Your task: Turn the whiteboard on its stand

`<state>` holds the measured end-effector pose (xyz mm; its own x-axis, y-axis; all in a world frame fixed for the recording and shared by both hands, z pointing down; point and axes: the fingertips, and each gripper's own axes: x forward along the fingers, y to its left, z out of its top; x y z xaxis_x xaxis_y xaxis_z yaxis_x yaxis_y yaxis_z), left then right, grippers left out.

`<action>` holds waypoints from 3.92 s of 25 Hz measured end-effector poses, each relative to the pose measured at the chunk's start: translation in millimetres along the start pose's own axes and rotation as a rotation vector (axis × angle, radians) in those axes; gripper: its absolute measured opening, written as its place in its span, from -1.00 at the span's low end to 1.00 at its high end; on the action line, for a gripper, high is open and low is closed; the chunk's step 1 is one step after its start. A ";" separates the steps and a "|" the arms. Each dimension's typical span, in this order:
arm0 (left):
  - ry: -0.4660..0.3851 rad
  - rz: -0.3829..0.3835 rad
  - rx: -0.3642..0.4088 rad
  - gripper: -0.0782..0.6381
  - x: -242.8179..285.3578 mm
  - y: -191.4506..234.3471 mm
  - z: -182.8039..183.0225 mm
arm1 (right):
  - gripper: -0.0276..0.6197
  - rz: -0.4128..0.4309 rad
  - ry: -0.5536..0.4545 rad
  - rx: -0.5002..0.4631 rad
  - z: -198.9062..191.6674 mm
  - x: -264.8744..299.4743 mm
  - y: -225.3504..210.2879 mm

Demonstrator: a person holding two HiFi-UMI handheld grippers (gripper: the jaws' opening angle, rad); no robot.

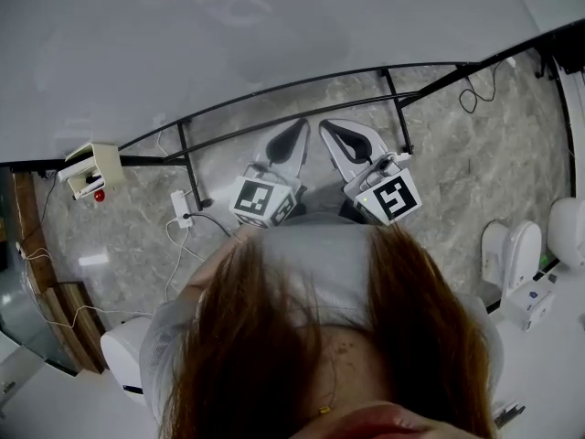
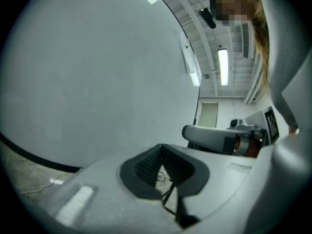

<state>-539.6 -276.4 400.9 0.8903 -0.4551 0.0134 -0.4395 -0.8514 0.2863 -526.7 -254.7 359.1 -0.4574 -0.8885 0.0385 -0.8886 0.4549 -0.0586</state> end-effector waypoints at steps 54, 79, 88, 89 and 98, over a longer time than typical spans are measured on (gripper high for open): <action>-0.038 0.162 0.085 -0.78 383.8 -225.2 -20.7 | -0.91 -0.106 0.028 -0.038 37.6 -217.1 -390.5; -0.125 0.695 0.081 -0.78 448.8 -280.7 -54.2 | 0.20 0.670 0.251 -0.220 -9.3 -227.2 -511.9; -0.137 0.748 0.105 -0.78 415.1 -262.8 -38.9 | -0.33 0.869 0.359 -0.280 -58.1 -177.3 -468.5; -0.136 0.747 0.100 -0.78 413.9 -261.2 -39.3 | -0.47 0.890 0.357 -0.276 -61.4 -178.0 -464.7; -0.121 0.691 0.075 -0.78 420.9 -249.3 -43.2 | -0.51 0.933 0.336 -0.276 -63.6 -179.8 -461.9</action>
<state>-50.2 -244.4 376.6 0.3871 -0.9201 0.0599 -0.9103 -0.3710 0.1836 -36.2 -301.2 442.7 -0.9178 -0.1310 0.3749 -0.1326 0.9909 0.0217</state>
